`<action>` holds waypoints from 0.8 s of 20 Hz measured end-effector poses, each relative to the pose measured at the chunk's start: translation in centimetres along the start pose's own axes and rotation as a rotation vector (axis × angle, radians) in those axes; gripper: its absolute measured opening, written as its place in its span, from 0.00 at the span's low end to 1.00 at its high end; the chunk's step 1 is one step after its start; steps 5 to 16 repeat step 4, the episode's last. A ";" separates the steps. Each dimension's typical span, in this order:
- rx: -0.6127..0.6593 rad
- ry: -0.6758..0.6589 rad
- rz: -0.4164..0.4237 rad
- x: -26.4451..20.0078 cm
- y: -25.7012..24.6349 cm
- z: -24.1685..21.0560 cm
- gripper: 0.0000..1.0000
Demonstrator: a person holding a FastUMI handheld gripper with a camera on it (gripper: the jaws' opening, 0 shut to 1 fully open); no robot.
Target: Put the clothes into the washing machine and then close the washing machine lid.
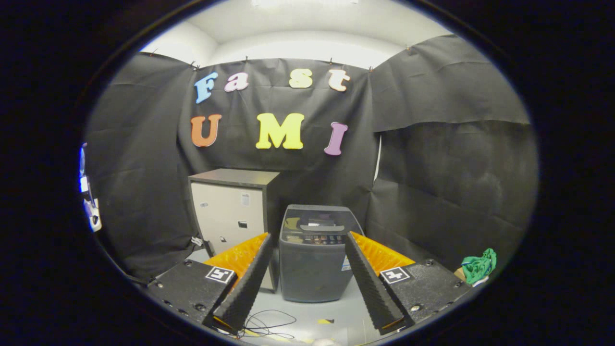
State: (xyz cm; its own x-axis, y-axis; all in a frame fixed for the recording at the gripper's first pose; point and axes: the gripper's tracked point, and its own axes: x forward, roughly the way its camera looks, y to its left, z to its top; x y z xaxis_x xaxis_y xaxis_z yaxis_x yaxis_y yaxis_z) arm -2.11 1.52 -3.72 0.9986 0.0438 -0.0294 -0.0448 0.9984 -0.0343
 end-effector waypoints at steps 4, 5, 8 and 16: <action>0.044 0.017 -0.036 -1.2 -0.8 -0.6 0.95; 0.044 0.017 -0.036 -1.2 -0.8 -0.6 0.95; 0.044 0.017 -0.036 -1.2 -0.8 -0.6 0.95; 0.044 0.017 -0.036 -1.2 -0.8 -0.6 0.95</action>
